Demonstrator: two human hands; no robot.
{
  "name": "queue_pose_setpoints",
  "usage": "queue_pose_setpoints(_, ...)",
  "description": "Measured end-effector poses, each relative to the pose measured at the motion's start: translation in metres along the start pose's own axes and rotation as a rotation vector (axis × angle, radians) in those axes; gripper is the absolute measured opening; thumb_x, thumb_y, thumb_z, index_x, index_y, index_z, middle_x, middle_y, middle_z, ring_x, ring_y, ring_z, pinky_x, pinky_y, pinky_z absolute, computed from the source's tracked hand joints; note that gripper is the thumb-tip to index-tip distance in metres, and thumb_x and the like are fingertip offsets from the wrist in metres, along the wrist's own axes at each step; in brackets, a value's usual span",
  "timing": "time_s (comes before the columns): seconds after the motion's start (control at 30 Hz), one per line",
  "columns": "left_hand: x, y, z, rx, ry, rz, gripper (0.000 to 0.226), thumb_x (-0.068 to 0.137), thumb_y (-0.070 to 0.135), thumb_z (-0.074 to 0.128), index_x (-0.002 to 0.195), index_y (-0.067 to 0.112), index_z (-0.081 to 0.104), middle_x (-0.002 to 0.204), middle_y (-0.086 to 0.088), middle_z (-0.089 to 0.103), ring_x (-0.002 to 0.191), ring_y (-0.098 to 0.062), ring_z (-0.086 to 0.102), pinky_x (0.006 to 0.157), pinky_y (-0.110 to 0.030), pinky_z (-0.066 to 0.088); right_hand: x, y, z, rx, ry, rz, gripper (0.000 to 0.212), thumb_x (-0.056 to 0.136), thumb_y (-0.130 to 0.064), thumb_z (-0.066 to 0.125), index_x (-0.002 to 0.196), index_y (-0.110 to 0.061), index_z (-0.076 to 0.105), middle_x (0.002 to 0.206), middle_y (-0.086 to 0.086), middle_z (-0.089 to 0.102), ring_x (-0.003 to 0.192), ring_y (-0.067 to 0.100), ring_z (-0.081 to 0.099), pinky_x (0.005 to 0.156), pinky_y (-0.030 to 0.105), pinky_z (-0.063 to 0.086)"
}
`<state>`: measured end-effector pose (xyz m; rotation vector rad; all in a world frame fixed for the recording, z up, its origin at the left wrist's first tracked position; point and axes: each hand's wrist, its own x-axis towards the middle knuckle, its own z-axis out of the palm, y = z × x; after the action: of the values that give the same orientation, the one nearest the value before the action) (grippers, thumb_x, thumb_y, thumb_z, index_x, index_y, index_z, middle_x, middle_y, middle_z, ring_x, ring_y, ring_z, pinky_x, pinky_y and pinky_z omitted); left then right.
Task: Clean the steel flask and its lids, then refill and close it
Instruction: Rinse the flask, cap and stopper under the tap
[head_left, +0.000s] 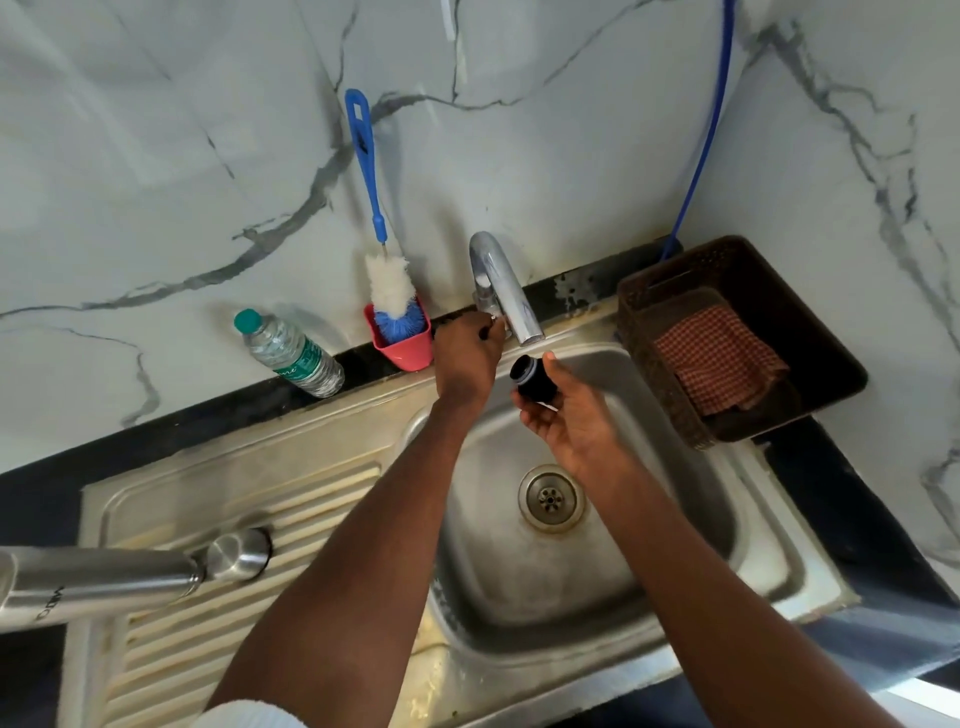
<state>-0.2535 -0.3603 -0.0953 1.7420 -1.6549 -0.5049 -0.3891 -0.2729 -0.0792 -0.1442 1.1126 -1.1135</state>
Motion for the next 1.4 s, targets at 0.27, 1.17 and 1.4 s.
queue_pose_setpoints(0.27,-0.002,-0.007,0.003,-0.116,0.023,-0.028,0.018,0.097,0.024,0.072,0.103,0.010,0.082,0.092,-0.005,0.081,0.079,-0.019,0.074,0.071,-0.042,0.061,0.001,0.013,0.003,0.004,0.032,0.028,0.045,0.097,-0.036,0.071,0.124,-0.001,0.066,0.113,0.026,0.074,0.084,0.027,0.075,0.064,0.030,0.060)
queue_pose_setpoints(1.17,-0.144,-0.126,-0.064,0.210,-0.094,0.153,0.024,0.097,0.011,0.066,0.119,0.017,0.071,0.117,-0.004,0.069,0.112,-0.025,0.062,0.102,-0.038,0.051,0.009,0.009,-0.005,0.059,-0.066,0.137,0.045,0.090,-0.026,0.078,0.126,-0.003,0.063,0.119,0.024,0.069,0.098,0.036,0.072,0.071,0.035,0.062)
queue_pose_setpoints(1.4,-0.173,-0.143,-0.067,0.132,-0.143,0.159,0.031,0.098,0.044,0.067,0.112,0.017,0.072,0.124,-0.002,0.069,0.145,-0.025,0.047,0.120,-0.041,0.039,0.013,0.013,0.012,0.226,-0.093,0.227,0.055,0.090,-0.039,0.076,0.127,-0.001,0.060,0.101,0.023,0.072,0.081,0.028,0.073,0.060,0.027,0.060)
